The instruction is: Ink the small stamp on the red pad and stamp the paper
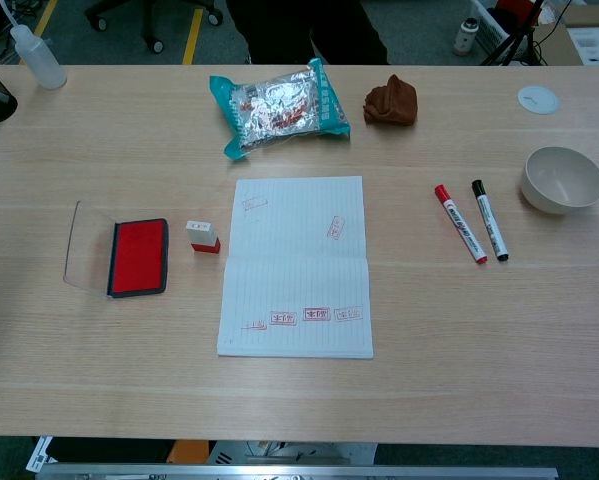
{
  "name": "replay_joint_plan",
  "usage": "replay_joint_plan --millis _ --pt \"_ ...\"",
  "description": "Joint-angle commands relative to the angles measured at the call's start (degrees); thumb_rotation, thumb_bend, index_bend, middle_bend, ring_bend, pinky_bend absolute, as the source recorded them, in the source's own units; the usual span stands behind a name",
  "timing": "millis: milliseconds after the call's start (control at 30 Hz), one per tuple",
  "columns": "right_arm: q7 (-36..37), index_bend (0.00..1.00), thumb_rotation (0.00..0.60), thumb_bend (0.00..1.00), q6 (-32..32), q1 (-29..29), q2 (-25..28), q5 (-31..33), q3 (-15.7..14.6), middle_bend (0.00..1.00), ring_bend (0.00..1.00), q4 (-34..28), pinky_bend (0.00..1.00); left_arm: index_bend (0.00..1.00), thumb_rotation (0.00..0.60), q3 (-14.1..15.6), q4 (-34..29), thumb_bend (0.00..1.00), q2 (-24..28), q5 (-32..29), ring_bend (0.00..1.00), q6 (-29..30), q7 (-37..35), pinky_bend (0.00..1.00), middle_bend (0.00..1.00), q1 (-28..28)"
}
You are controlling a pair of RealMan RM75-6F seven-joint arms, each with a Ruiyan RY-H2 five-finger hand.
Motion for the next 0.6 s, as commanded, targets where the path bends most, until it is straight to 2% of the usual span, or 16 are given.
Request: replay_joint_plan --millis 33,233,300,433,600 --pt "-0.23 0.24 0.6 0.2 -0.19 0.18 0.1 -0.02 0.07 0.36 0.29 -0.3 0.3 0.32 0.6 -0.45 -0.73 0.27 0.58 0.99 0.44 -1.99 -0.79 0.56 0.4 -1.81" --pt "-0.8 0.24 0.6 0.2 -1.03 0.77 0.43 0.19 0.31 0.36 0.29 -1.17 0.3 0.31 0.6 -1.58 -3.92 0.27 2.29 0.55 0.46 -6.94 0.66 0.58 0.5 -5.52" --pt "-0.87 0.24 0.6 0.2 -1.21 0.9 0.47 0.21 0.34 0.36 0.29 -1.32 0.3 0.31 0.6 -1.89 -4.92 0.27 2.56 0.49 0.48 -8.2 0.99 0.66 0.52 -6.53" --pt "-1.6 0.24 0.6 0.2 -2.0 1.3 0.34 0.44 0.32 0.36 0.29 -1.62 0.3 0.31 0.6 -3.27 -7.77 0.27 1.81 -0.89 0.58 -15.23 5.03 0.86 0.59 -11.75" --pt "-2.0 0.24 0.6 0.2 -2.62 1.65 0.24 0.97 0.51 0.36 0.29 -1.71 0.3 0.3 0.6 -4.18 -8.72 0.27 -0.87 -3.72 0.74 -20.25 10.15 0.99 0.69 -15.72"
